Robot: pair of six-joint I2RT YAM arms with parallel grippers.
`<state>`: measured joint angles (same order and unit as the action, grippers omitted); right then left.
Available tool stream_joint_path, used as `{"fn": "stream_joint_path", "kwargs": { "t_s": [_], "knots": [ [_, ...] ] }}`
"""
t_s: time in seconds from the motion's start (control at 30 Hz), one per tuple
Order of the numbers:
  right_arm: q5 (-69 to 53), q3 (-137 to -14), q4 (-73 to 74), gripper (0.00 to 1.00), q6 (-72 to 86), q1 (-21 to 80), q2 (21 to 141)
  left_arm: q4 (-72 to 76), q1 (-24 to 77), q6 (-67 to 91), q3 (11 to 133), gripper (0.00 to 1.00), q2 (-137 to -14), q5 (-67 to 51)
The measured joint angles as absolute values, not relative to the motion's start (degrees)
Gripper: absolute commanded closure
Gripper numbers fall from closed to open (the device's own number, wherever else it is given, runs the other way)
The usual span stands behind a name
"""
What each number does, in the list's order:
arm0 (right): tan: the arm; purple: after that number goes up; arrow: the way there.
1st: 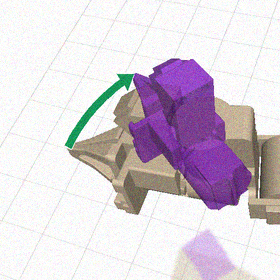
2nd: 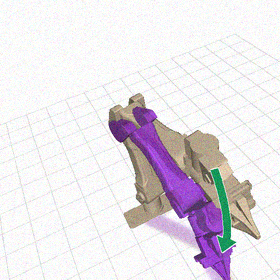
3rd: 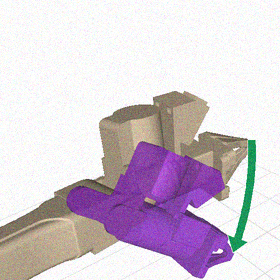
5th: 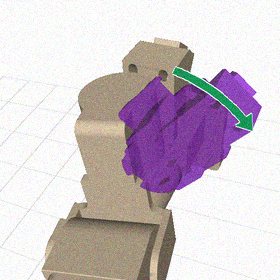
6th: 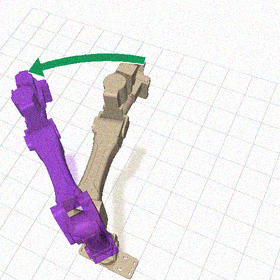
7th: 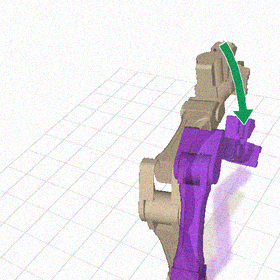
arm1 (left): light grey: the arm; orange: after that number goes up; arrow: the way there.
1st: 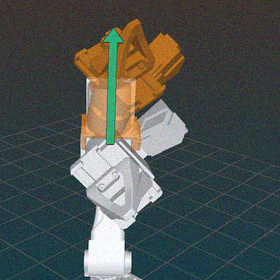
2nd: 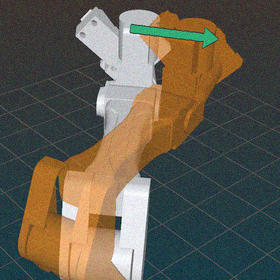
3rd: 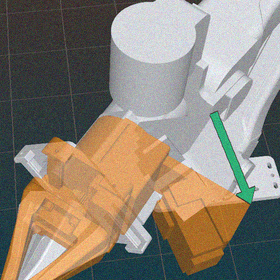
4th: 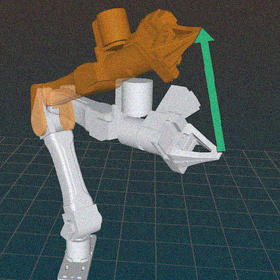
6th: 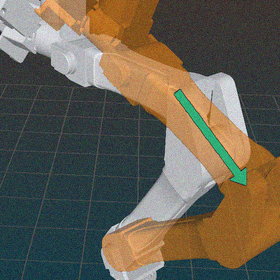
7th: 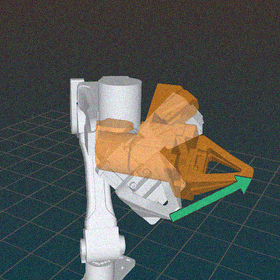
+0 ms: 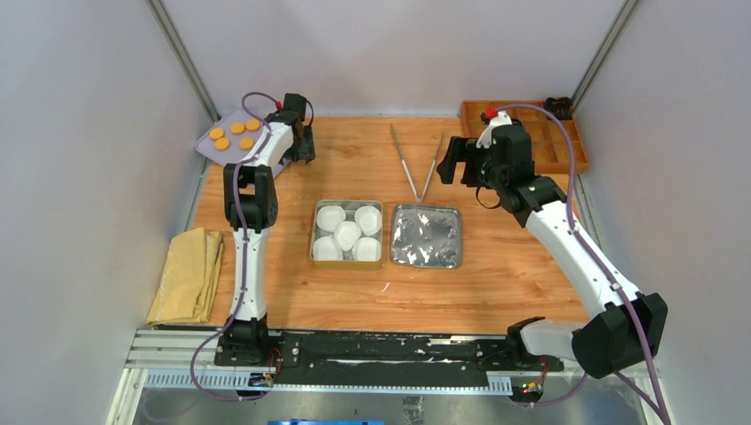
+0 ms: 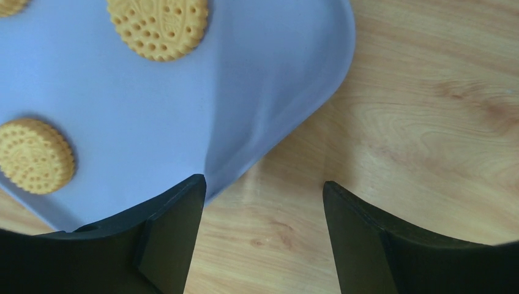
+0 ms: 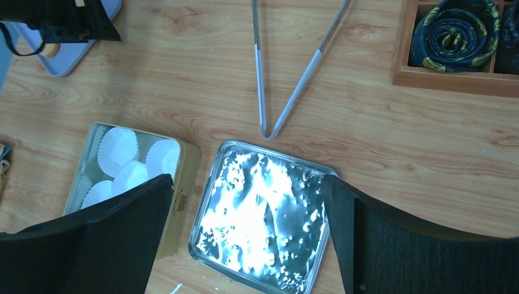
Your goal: Pack the cookies
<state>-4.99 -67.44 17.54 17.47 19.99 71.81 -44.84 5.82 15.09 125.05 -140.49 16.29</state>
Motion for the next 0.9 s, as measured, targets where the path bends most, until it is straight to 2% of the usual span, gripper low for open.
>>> {"fn": "stream_joint_path", "kwargs": {
  "t_s": [0.1,0.13,0.23,0.3,0.57,0.7,0.9],
  "knots": [
    [-5.1,-67.4,17.5,0.02,18.0,20.0,70.1,-44.5,5.5,15.6,125.4,0.25,-141.4,15.5],
    [-5.1,-67.4,17.5,0.02,18.1,20.0,69.3,-44.5,5.4,15.7,125.6,0.28,-141.4,15.2],
    [-5.1,-67.4,17.5,0.03,18.4,20.0,66.9,-44.3,5.4,16.1,125.6,0.5,-141.8,14.3],
    [-5.1,-67.4,17.1,0.03,18.7,20.0,65.6,-44.2,5.3,16.1,125.6,0.61,-141.9,13.9],
    [-5.8,-66.8,14.6,0.04,20.3,20.0,64.5,-43.6,5.0,17.1,125.6,0.88,-141.9,9.6],
    [-6.0,-66.0,14.1,0.04,21.0,20.0,64.5,-42.2,5.5,16.6,125.6,0.95,-141.9,6.9],
    [-5.9,-64.9,14.1,0.04,21.1,20.0,64.5,-42.1,10.5,15.9,125.7,0.94,-141.9,6.3]
  ]
}}
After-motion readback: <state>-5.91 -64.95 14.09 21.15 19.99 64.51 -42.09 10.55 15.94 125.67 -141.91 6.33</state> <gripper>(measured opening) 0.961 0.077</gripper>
